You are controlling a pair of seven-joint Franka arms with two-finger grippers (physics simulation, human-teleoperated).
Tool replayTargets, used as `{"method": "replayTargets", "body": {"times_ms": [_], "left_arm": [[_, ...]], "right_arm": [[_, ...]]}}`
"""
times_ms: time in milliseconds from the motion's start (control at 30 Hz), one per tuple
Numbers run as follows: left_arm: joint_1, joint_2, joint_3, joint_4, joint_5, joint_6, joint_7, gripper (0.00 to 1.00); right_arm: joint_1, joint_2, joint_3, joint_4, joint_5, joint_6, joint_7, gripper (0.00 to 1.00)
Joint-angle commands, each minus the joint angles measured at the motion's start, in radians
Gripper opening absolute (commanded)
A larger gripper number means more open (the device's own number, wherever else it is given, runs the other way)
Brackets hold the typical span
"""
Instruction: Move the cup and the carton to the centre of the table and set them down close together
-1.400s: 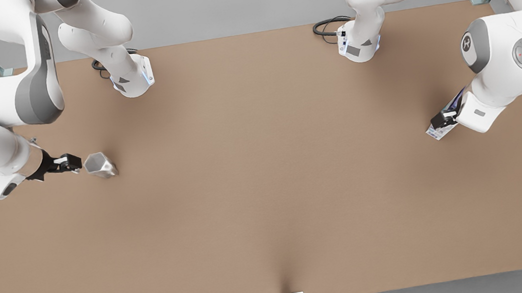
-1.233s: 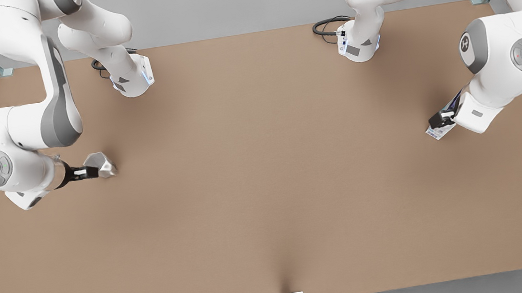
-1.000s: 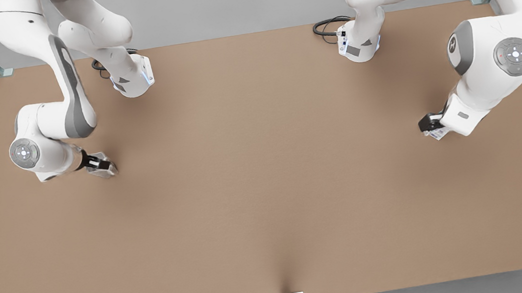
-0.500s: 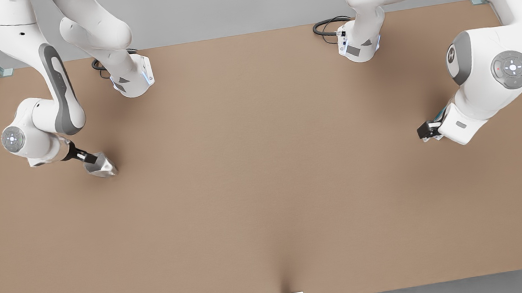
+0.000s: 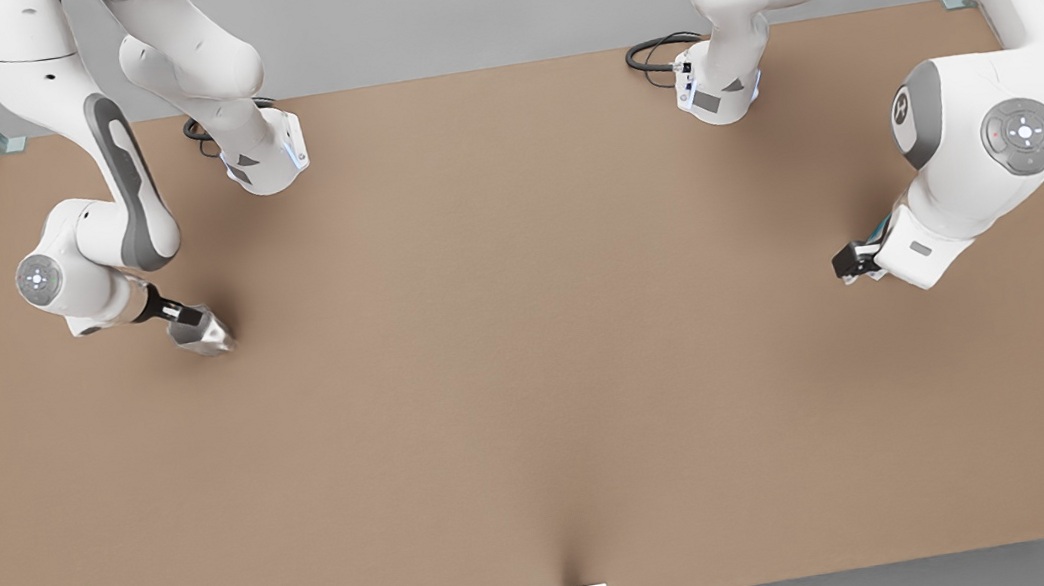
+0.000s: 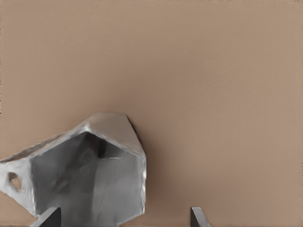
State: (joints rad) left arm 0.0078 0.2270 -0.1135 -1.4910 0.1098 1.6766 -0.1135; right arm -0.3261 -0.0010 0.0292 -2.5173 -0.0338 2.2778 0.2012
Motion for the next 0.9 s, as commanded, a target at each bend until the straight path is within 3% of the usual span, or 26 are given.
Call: {"method": "replayTargets", "body": {"times_ms": [0,300,400,433,467,633,767,867], "left_arm": [[0.000,0.000,0.000,0.000,-0.001,0.000,0.000,1.00],[0.000,0.002,0.000,0.000,0.002,0.000,0.002,1.00],[0.001,0.000,0.000,0.000,0.002,0.000,0.000,1.00],[0.001,0.000,0.000,0.000,-0.002,0.000,0.000,1.00],[0.001,0.000,0.000,0.002,-0.001,0.000,0.000,1.00],[0.001,0.000,0.000,0.002,-0.002,0.000,0.000,1.00],[0.001,-0.003,0.000,0.003,-0.001,0.000,0.000,1.00],[0.011,-0.001,0.000,0.031,-0.004,-0.002,0.000,1.00]], "right_arm": [[-0.060,0.004,0.000,0.000,0.000,0.000,0.000,1.00],[-0.042,0.091,0.000,0.005,0.003,0.049,0.000,1.00],[-0.039,0.119,0.063,0.005,0.012,0.061,0.001,1.00],[-0.050,0.119,0.063,0.005,0.012,0.060,0.000,0.80],[-0.054,0.119,0.063,0.005,0.012,0.060,0.000,0.71],[-0.050,0.118,0.064,0.009,0.012,0.052,0.000,0.33],[-0.050,0.124,0.064,0.008,0.012,0.049,0.000,0.22],[-0.042,0.121,0.064,0.009,0.011,0.049,0.001,0.21]]}}
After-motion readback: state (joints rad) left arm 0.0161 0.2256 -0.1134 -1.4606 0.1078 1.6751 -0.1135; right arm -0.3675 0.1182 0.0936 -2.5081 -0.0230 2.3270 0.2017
